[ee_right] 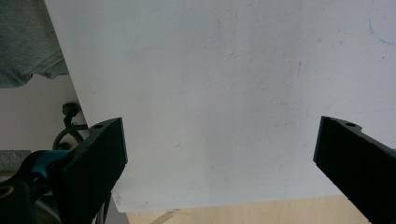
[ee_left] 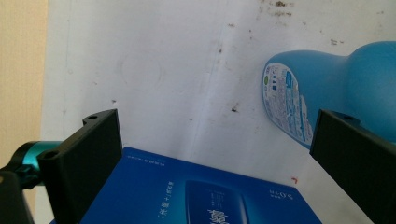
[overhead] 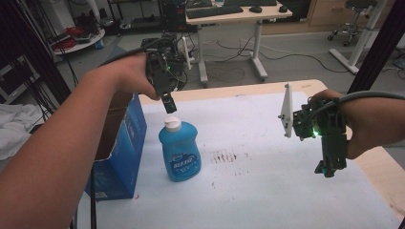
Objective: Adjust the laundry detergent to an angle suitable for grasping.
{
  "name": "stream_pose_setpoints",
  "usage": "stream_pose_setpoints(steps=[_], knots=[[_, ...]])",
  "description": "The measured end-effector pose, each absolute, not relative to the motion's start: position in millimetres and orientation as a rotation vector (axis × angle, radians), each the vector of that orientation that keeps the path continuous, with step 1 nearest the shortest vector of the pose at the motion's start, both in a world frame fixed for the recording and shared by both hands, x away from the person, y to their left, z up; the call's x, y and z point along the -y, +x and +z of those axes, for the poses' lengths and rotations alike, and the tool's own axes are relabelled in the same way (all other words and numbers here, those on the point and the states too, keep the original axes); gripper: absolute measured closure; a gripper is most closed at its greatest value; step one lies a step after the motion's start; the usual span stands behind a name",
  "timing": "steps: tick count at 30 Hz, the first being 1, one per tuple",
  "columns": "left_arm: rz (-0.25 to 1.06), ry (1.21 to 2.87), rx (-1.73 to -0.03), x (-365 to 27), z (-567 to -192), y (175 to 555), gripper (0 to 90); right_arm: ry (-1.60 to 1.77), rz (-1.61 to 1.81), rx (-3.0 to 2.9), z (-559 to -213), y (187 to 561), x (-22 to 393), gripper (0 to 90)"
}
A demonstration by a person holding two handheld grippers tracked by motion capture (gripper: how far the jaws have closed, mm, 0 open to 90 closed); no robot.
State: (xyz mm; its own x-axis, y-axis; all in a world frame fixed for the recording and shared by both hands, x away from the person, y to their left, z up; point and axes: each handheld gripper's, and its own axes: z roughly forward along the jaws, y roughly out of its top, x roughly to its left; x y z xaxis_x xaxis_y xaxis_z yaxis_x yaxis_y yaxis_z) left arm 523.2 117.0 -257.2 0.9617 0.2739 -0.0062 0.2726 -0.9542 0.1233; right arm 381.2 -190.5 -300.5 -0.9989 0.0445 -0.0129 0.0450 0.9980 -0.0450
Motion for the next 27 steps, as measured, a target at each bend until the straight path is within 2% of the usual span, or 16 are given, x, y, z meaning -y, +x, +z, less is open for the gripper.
stream_pose_setpoints(steps=[27], knots=[[0.036,2.981,-0.428,-117.4,-252.6,520.2,2.4,0.07,-0.037,-3.099,-297.4,380.8,187.3,1.8]])
